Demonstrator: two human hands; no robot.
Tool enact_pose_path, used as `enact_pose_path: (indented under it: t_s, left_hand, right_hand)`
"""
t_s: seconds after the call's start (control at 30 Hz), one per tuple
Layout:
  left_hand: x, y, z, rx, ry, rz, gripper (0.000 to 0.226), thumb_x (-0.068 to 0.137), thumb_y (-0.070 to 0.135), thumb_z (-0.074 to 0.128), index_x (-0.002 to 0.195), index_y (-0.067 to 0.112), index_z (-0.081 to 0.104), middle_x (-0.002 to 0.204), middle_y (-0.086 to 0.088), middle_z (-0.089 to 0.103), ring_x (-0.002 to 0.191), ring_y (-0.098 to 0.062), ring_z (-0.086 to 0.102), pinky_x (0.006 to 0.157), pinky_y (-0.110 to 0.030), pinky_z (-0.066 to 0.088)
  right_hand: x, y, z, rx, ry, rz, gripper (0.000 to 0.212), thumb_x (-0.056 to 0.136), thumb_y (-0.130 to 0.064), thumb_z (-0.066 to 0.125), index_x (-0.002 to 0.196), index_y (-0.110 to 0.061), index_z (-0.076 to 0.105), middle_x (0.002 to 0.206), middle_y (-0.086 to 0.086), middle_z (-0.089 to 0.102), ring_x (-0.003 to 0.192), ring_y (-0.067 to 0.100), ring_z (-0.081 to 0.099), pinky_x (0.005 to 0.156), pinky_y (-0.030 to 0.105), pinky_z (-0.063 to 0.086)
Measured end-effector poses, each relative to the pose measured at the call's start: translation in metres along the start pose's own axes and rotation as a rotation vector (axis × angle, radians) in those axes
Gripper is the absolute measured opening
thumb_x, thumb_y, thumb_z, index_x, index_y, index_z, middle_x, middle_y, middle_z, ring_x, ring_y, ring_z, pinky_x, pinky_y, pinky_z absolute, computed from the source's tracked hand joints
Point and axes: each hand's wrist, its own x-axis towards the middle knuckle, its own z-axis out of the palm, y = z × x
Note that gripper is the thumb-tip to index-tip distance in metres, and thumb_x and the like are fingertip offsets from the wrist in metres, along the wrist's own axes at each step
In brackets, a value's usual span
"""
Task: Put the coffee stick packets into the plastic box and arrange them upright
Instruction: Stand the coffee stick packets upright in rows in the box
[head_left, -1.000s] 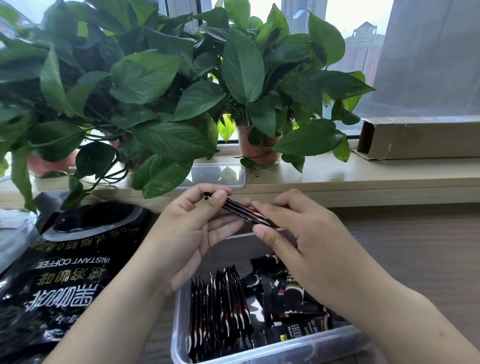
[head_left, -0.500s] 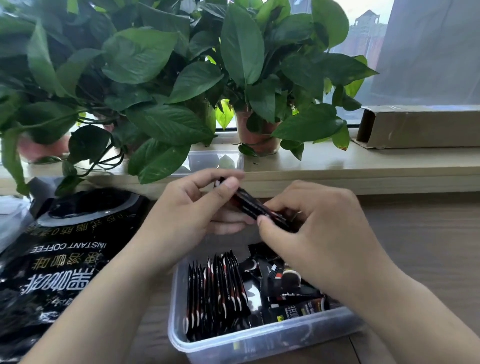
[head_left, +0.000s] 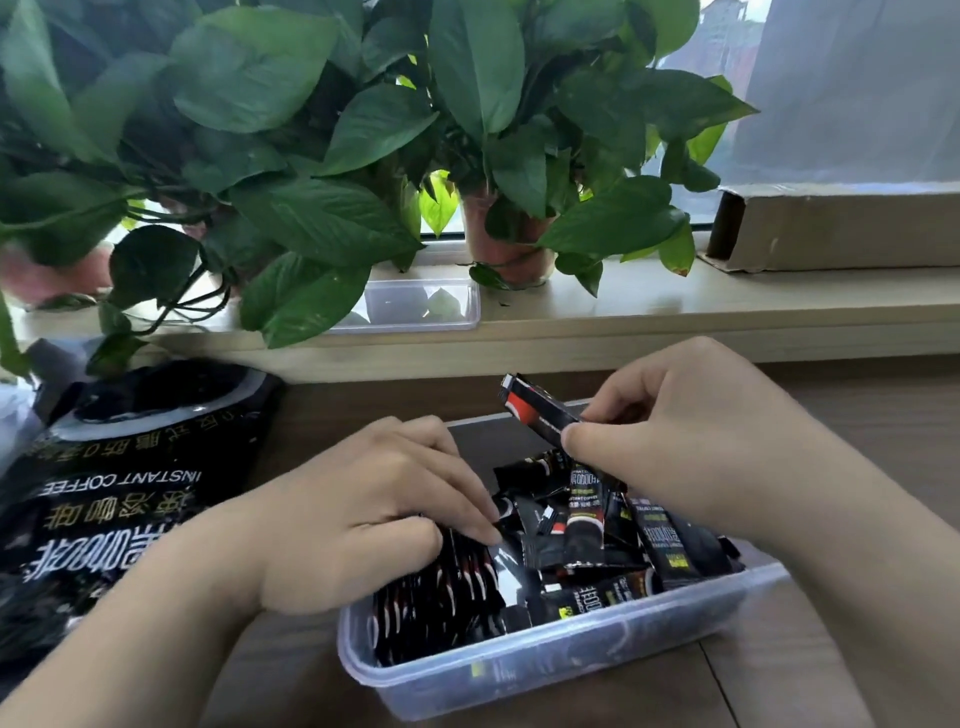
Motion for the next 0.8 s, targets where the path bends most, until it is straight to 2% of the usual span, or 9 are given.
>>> enact_pose_path:
  t_s: [0.17,0.3,0.4,0.47,0.53,0.63,0.73,0.8]
  left_hand:
    - [-0.003,0.003,0.001,0.027,-0.017,-0.038,0.044,0.076,0.036,0.039,0.099,0.038,0.077,0.104,0.027,0.068,0.103,-0.002,0.051,0.092,-0.03,0.036]
    - [-0.005,0.003,0.001,0.01,-0.011,-0.064,0.043,0.076,0.037,0.037,0.089,0.034,0.079,0.098,0.021,0.069,0.101,-0.004,0.053,0.088,-0.033,0.039]
    - [-0.005,0.004,0.002,-0.009,-0.008,-0.079,0.044,0.077,0.038,0.036,0.091,0.037,0.079,0.1,0.021,0.069,0.101,-0.005,0.053,0.089,-0.035,0.04]
    - [-0.005,0.004,0.002,-0.018,-0.003,-0.071,0.044,0.077,0.038,0.037,0.09,0.037,0.079,0.099,0.02,0.069,0.099,-0.007,0.055,0.087,-0.033,0.04]
    - [-0.005,0.005,0.002,-0.05,0.013,-0.07,0.044,0.077,0.036,0.037,0.088,0.034,0.08,0.096,0.017,0.068,0.094,-0.008,0.058,0.084,-0.031,0.043]
    - [-0.006,0.007,0.003,-0.141,0.056,-0.1,0.042,0.074,0.033,0.038,0.081,0.026,0.079,0.093,0.011,0.066,0.087,-0.009,0.063,0.076,-0.031,0.049]
    - [-0.005,0.006,0.003,-0.185,0.134,-0.102,0.04,0.072,0.028,0.038,0.078,0.02,0.077,0.091,0.008,0.067,0.083,-0.011,0.063,0.073,-0.03,0.05]
    - [-0.005,0.004,0.004,-0.176,0.148,-0.109,0.042,0.07,0.028,0.038,0.085,0.022,0.077,0.102,0.012,0.067,0.096,-0.008,0.062,0.081,-0.029,0.05]
  right_hand:
    - [-0.003,-0.009,0.012,-0.089,-0.14,-0.001,0.022,0.078,-0.038,0.073,0.065,-0.021,0.075,0.051,0.001,0.062,0.037,0.002,0.045,0.034,0.01,0.032]
    - [-0.003,-0.012,0.029,-0.206,-0.233,0.006,0.02,0.076,-0.036,0.072,0.067,-0.019,0.075,0.052,0.0,0.065,0.035,0.004,0.045,0.037,0.016,0.039]
    - [-0.006,-0.012,0.045,-0.332,-0.302,-0.033,0.024,0.075,-0.039,0.071,0.075,-0.015,0.075,0.067,0.005,0.071,0.049,0.013,0.057,0.04,0.019,0.041]
    - [-0.006,-0.015,0.053,-0.403,-0.337,-0.061,0.029,0.076,-0.045,0.073,0.074,-0.017,0.074,0.065,0.001,0.068,0.057,0.016,0.062,0.039,0.018,0.039]
    - [-0.002,-0.017,0.057,-0.432,-0.401,-0.088,0.037,0.077,-0.051,0.074,0.069,-0.015,0.07,0.058,-0.002,0.06,0.053,0.015,0.056,0.043,0.023,0.038]
    - [0.002,-0.017,0.056,-0.46,-0.514,-0.111,0.05,0.087,-0.053,0.066,0.058,-0.014,0.055,0.051,-0.002,0.047,0.048,0.015,0.045,0.048,0.028,0.036]
    - [0.005,-0.016,0.057,-0.466,-0.508,-0.141,0.044,0.09,-0.044,0.067,0.056,-0.019,0.055,0.052,-0.004,0.046,0.049,0.012,0.044,0.046,0.024,0.032]
    - [0.006,-0.014,0.059,-0.439,-0.492,-0.161,0.036,0.087,-0.042,0.07,0.059,-0.022,0.06,0.053,-0.006,0.048,0.05,0.009,0.045,0.046,0.022,0.033]
